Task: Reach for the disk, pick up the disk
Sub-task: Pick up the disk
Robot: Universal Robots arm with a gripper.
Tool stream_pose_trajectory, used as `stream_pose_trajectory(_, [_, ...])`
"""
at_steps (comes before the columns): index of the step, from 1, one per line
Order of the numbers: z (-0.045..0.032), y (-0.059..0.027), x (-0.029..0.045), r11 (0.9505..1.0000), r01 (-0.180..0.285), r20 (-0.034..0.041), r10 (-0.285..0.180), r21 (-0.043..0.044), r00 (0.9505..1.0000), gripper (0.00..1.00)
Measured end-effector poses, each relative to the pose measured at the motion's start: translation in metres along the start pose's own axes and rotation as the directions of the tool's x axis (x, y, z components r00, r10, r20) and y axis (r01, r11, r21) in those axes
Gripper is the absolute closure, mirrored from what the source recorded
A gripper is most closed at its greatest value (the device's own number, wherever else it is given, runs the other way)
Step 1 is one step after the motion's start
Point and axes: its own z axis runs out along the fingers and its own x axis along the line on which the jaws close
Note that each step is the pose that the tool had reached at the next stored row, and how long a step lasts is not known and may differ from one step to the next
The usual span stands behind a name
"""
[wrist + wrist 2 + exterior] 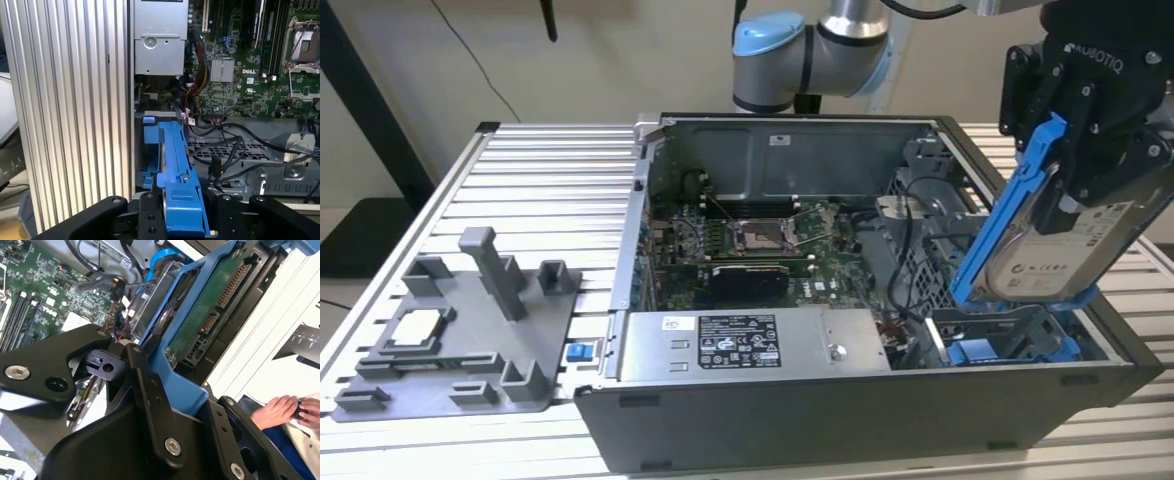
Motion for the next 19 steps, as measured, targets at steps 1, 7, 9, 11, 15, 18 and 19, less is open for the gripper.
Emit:
stream_pose_trajectory(1, [0.0014, 0.0003, 0.0009, 1.0, -0.001, 0.0, 0.001, 0.0035, 1.0, 1.0])
stream_pose_trajectory(7, [0.0079, 0.0019, 0.0042, 0.9999, -0.011, -0.0021, 0.011, 0.0084, 0.9999, 1.0])
stream_pose_trajectory(9, [0.0093, 0.0022, 0.0062, 0.9999, -0.011, -0.0019, 0.011, 0.0085, 0.9999, 1.0])
stream_pose_trajectory(11, [0.0105, 0.0023, 0.008, 0.9999, -0.011, -0.0019, 0.011, 0.0086, 0.9999, 1.0])
stream_pose_trajectory(15, [0.0112, 0.0025, 0.0088, 0.9999, -0.011, -0.0018, 0.011, 0.0086, 0.9999, 1.0])
stream_pose_trajectory(18, [0.0114, 0.0025, 0.0088, 0.9999, -0.011, -0.0018, 0.011, 0.0085, 0.9999, 1.0])
stream_pose_trajectory(19, [0.0113, 0.0025, 0.0088, 0.9999, -0.011, -0.0019, 0.011, 0.0085, 0.9999, 1.0])
